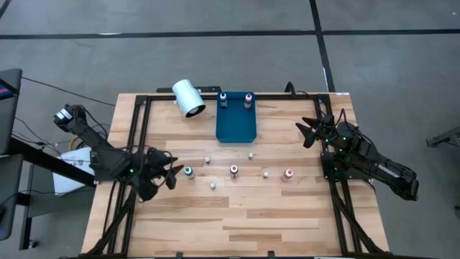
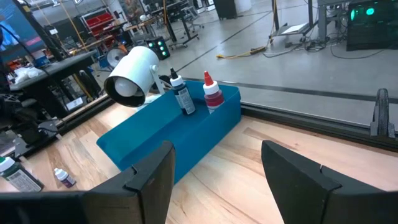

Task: Pick & Place food coloring
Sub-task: Put the large green food coloring bottle into the blue bin

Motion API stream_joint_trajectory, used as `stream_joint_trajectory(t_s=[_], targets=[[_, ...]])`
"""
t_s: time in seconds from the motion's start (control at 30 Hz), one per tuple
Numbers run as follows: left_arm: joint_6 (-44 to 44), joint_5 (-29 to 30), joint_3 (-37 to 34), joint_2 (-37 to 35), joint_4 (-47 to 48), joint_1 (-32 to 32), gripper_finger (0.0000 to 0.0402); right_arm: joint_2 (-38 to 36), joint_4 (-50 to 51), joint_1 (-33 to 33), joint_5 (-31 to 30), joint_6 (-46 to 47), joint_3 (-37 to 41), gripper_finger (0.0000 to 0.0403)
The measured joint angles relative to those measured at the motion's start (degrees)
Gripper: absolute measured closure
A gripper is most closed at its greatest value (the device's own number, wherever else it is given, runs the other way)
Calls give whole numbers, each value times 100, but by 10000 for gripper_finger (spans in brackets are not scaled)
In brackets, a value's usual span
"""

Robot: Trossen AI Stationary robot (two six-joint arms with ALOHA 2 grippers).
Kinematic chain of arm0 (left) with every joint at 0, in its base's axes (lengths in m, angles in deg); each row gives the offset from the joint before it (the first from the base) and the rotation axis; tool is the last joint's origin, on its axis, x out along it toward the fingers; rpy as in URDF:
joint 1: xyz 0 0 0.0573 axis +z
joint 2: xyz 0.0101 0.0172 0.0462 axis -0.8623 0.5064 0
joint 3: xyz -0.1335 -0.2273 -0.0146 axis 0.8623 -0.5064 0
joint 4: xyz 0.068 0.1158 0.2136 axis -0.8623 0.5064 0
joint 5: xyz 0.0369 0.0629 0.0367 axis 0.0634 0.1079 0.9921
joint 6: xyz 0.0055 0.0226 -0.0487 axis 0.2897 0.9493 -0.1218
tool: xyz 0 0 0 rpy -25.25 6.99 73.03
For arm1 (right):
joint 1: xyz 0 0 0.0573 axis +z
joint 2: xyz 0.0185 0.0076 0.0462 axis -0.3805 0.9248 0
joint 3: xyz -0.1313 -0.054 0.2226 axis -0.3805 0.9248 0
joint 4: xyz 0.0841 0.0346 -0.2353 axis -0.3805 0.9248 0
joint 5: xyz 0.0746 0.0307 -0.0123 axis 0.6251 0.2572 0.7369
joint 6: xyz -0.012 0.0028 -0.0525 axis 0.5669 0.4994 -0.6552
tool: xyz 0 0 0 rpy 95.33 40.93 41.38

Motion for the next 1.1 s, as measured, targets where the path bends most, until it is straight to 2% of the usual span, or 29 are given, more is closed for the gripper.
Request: stream_joint_trajectory(t_s=[0.33,1.1], targets=[[-857,-154,-14,1,555,-696,200,1,-1,2,0,0,0,178],[-887,-422,-12,2,561,-711,200,1,0,0,0,0,0,178]])
